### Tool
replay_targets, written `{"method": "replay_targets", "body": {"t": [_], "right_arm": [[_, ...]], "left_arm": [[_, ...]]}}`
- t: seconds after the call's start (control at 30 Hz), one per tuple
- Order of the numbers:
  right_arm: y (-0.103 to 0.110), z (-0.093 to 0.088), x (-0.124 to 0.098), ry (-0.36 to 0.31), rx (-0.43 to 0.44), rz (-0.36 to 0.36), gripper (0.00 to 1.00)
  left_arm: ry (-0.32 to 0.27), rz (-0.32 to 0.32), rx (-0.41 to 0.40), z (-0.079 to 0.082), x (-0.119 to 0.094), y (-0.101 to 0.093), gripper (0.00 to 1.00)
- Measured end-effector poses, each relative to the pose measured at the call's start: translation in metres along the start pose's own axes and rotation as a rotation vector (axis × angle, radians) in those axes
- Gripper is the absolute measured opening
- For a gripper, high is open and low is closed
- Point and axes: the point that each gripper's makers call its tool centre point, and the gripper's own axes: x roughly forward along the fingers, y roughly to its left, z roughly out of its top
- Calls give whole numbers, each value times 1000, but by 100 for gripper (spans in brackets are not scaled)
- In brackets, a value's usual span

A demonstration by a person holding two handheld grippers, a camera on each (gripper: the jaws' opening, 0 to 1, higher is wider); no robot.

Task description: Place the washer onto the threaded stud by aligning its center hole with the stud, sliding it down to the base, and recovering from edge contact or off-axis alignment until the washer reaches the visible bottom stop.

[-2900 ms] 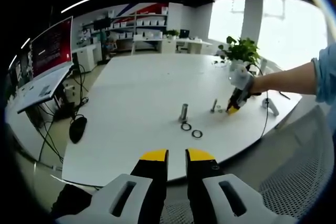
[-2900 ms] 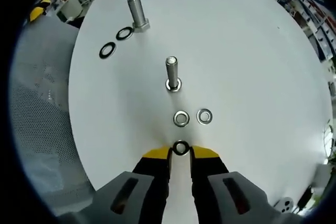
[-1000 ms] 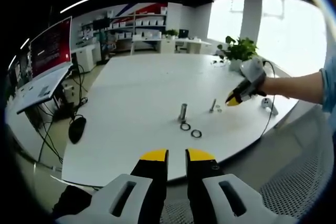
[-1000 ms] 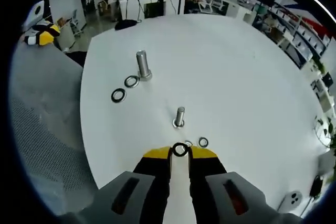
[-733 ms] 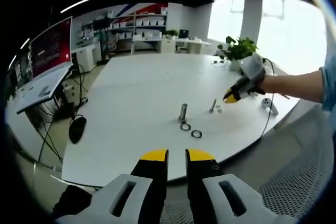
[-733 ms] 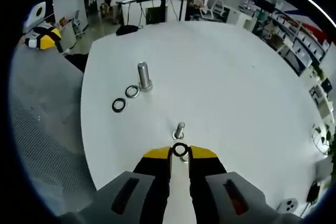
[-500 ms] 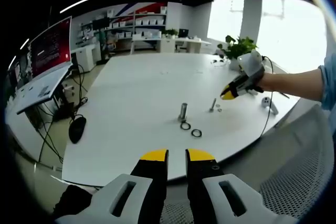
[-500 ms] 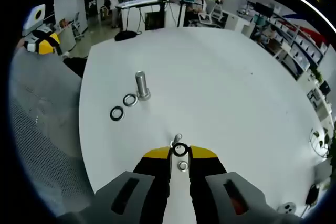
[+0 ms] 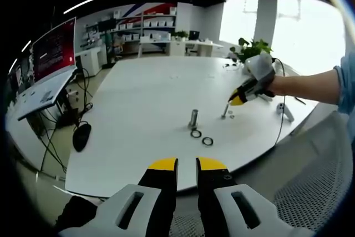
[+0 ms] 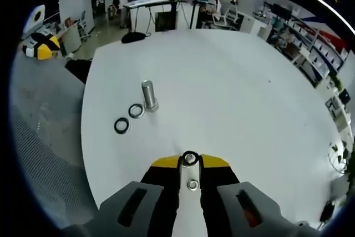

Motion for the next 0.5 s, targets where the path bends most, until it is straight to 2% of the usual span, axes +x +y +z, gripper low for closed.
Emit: {"method": "replay_targets", "body": {"t": [0.5], "right_arm": [[4,-4,10,55,-2,30,13]], "left_arm": [[-6,2,-4,1,0,0,11]]}}
